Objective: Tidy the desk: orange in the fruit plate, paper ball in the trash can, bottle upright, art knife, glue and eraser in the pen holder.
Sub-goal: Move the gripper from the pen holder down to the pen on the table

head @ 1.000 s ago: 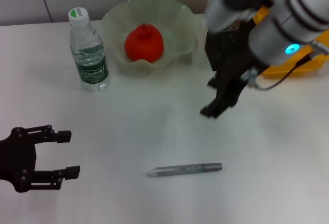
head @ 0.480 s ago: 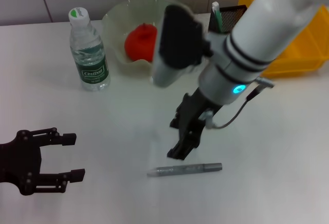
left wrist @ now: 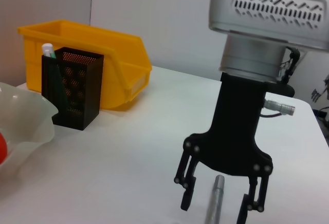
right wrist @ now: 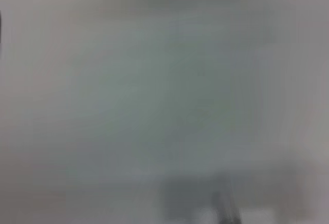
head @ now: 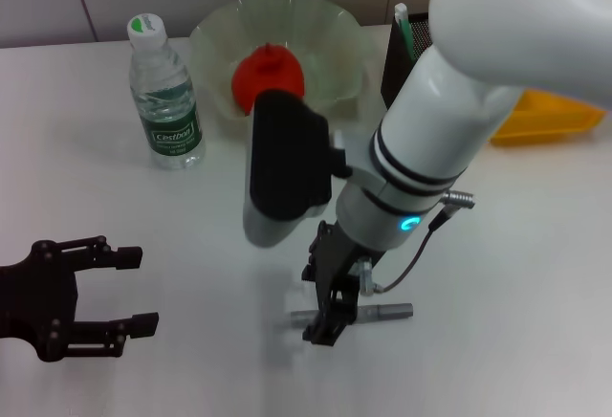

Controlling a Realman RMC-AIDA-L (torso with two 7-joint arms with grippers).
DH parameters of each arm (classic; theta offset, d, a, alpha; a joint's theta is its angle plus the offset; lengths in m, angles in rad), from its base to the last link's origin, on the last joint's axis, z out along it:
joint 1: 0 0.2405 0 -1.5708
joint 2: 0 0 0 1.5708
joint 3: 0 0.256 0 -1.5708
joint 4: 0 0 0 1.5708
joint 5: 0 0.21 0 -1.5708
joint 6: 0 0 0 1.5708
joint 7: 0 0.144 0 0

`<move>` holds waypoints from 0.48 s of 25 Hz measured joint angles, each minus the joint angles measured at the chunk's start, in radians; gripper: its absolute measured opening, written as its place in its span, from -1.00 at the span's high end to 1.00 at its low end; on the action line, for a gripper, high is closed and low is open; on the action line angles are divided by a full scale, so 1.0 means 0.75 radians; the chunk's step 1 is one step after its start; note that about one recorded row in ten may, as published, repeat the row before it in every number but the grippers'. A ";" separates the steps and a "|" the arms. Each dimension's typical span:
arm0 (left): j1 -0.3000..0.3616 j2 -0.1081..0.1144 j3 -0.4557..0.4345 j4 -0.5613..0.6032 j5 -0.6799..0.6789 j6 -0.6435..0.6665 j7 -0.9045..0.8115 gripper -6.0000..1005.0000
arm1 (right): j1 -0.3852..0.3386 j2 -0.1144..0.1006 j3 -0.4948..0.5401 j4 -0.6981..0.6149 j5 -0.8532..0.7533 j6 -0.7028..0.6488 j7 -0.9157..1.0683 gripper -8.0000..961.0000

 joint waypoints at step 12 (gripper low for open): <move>0.004 -0.002 -0.005 -0.002 -0.004 -0.002 0.007 -0.63 | 0.011 0.001 -0.079 0.022 0.000 0.086 0.008 -0.49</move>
